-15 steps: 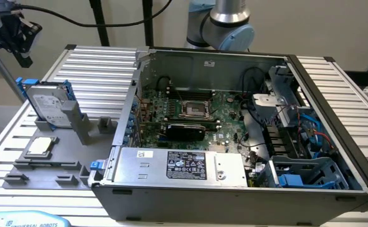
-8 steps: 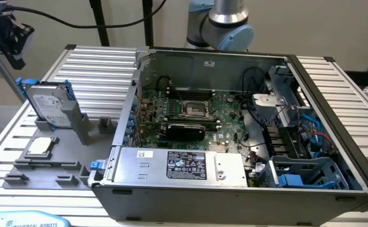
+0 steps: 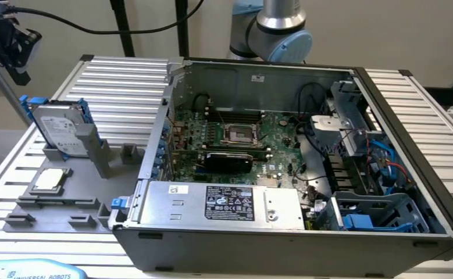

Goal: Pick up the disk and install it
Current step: 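Pick up the disk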

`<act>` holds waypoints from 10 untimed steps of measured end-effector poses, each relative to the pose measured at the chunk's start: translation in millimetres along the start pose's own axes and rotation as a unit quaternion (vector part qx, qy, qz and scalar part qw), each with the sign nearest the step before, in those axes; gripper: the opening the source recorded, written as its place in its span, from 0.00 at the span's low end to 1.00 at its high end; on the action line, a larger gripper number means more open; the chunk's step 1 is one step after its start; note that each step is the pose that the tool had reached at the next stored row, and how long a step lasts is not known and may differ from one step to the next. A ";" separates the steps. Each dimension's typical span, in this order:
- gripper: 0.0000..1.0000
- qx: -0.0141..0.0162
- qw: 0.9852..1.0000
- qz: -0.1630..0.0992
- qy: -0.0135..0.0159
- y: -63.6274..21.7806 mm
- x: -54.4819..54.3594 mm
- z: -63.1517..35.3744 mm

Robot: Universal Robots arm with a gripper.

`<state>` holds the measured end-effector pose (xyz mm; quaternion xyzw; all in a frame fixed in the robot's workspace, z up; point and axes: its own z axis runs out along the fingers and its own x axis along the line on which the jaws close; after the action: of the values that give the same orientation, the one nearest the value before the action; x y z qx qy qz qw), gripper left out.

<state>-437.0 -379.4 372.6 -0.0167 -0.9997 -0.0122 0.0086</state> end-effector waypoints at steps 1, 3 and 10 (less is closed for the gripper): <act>0.11 0.000 1.000 0.000 0.000 0.0 0.0 0.0; 0.11 0.000 1.000 0.000 0.000 0.0 0.0 0.0; 0.11 0.000 1.000 -0.006 0.000 0.9 -2.3 0.0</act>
<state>-434.6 -378.5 372.6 -0.0103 -0.9998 -0.0125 0.0087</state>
